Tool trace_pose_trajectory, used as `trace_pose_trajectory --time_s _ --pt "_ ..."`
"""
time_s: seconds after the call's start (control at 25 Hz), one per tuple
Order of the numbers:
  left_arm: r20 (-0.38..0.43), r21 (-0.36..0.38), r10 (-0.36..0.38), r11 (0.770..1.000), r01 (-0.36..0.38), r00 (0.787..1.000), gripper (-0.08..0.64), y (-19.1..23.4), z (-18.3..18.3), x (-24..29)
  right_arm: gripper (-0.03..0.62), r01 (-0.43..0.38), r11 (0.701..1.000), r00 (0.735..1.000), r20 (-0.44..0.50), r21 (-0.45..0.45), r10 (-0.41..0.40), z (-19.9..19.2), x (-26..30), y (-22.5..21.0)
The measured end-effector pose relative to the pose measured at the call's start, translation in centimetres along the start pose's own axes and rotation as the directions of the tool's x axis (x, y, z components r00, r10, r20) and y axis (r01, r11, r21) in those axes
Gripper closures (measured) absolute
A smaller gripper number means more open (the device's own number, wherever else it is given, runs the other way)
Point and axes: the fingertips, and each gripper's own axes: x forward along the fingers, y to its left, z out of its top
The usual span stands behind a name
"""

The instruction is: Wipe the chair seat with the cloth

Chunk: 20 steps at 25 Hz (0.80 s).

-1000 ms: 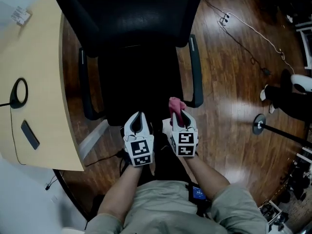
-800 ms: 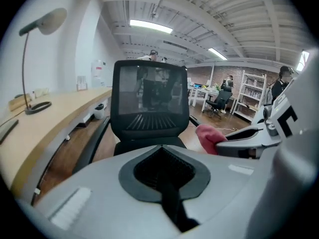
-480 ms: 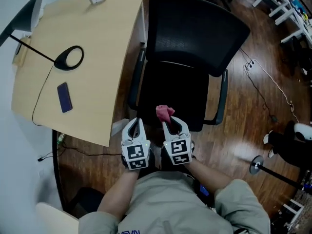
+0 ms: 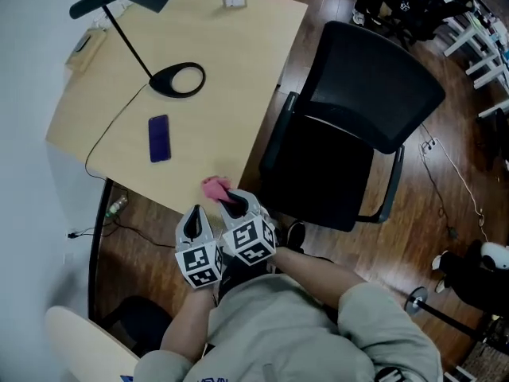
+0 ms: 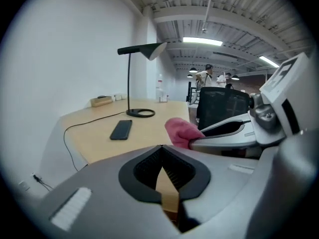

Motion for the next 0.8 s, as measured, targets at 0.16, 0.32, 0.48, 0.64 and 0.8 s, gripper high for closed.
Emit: trace_pose_trajectory --time_s 0.16,0.32,0.48,0.64,0.8 --pt "0.0 -0.021 0.034 0.999 -0.034 0.999 0.554 4.4 -0.5 -0.3 0.512 -0.012 1.0 0.997 -0.079 -0.018 0.011 -0.7 4.8 2.7" --pt "-0.009 -0.037 0.03 0.999 -0.03 1.0 0.554 6.7 -0.8 -0.5 0.509 -0.01 1.0 0.986 -0.166 -0.03 0.004 -2.0 7.2 3.9" --pt "-0.02 -0.049 0.004 0.999 -0.005 1.0 0.554 7.5 -1.2 0.5 0.493 -0.023 1.0 0.971 -0.236 -0.002 0.022 -3.3 8.8 4.1" --pt "-0.021 -0.053 -0.021 0.998 0.02 1.0 0.554 7.6 -1.1 1.0 0.431 -0.072 0.996 0.963 -0.257 0.045 0.081 -3.8 9.3 4.7" --pt "-0.006 -0.046 -0.047 0.998 0.047 0.999 0.554 7.2 -0.2 1.4 0.387 -0.096 0.993 0.966 -0.234 0.07 0.11 -2.8 8.3 4.4"
